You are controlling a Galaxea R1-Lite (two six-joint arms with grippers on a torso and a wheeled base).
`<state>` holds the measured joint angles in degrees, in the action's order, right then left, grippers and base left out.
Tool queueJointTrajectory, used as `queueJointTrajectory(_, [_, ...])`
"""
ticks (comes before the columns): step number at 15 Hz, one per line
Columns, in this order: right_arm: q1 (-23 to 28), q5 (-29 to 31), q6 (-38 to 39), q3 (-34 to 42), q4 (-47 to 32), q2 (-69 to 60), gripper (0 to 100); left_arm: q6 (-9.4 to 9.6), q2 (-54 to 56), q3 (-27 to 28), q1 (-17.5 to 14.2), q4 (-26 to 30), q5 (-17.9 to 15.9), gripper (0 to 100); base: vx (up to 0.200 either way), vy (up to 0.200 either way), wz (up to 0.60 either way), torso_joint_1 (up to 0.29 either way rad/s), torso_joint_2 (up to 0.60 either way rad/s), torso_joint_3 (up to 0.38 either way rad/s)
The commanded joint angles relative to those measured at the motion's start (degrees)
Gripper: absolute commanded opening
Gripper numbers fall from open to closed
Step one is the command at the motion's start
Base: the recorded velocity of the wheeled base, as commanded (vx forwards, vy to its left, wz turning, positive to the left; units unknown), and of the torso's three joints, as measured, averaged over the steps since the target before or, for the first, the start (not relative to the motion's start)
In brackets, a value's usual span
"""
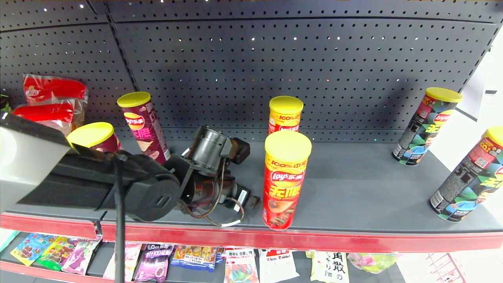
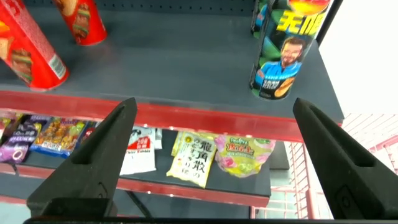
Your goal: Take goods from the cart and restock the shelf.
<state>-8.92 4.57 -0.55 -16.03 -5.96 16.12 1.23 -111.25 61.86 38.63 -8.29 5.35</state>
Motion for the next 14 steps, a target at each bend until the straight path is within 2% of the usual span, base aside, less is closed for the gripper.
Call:
queueJointTrajectory(1, [0.0, 0.0, -0.1, 1.0, 0.0, -0.6, 100, -0.09, 8.4, -3.8, -1.2, -0.1, -0.1, 100, 0.0, 0.0, 0.0, 0.0, 0.0, 0.0])
queueJointTrajectory(5, [-0.5, -0.2, -0.2, 3.8, 0.0, -1.7, 100, 0.26, 28.7, -10.7, -0.8, 0.6, 0.4, 100, 0.0, 0.0, 0.0, 0.0, 0.0, 0.0])
queueJointTrajectory(6, [-0.5, -0.4, -0.5, 5.5, 0.0, -3.4, 100, 0.53, 37.9, -13.5, -0.8, 3.3, 1.9, 100, 0.0, 0.0, 0.0, 0.0, 0.0, 0.0])
queueJointTrajectory(7, [-0.6, -0.3, -0.6, 7.4, 0.0, -6.2, 100, 0.53, 45.3, -14.9, -0.8, 7.7, 4.0, 100, 0.0, 0.0, 0.0, 0.0, 0.0, 0.0])
queueJointTrajectory(8, [-0.5, -0.3, -0.6, 9.6, 0.0, -9.8, 100, 0.53, 53.7, -15.5, -0.9, 14.4, 6.4, 100, 0.0, 0.0, 0.0, 0.0, 0.0, 0.0])
queueJointTrajectory(10, [-0.4, 1.6, -0.5, 9.8, 0.3, -10.4, 100, 0.44, 69.6, -15.9, -1.4, 32.1, 11.7, 100, 0.0, 0.0, 0.0, 0.0, 0.0, 0.0])
queueJointTrajectory(11, [0.0, 1.8, -0.5, 8.8, 0.2, -10.1, 100, 0.17, 75.1, -16.5, -2.2, 38.8, 14.2, 100, 0.0, 0.0, 0.0, 0.0, 0.0, 0.0])
queueJointTrajectory(12, [1.3, 2.0, -0.5, 7.2, 0.1, -7.2, 100, -0.26, 83.9, -18.7, -6.5, 47.6, 17.4, 100, 0.0, 0.0, 0.0, 0.0, 0.0, 0.0])
queueJointTrajectory(13, [3.5, 2.3, -0.2, 5.0, 0.1, -3.8, 100, -0.97, 89.1, -20.5, -10.3, 51.6, 18.1, 100, 0.0, 0.0, 0.0, 0.0, 0.0, 0.0])
queueJointTrajectory(14, [11.3, 2.4, 1.1, 3.2, 0.1, 3.8, 100, -3.34, 96.4, -24.4, -20.4, 56.5, 18.2, 100, 0.0, 0.0, 0.0, 0.0, 0.0, 0.0])
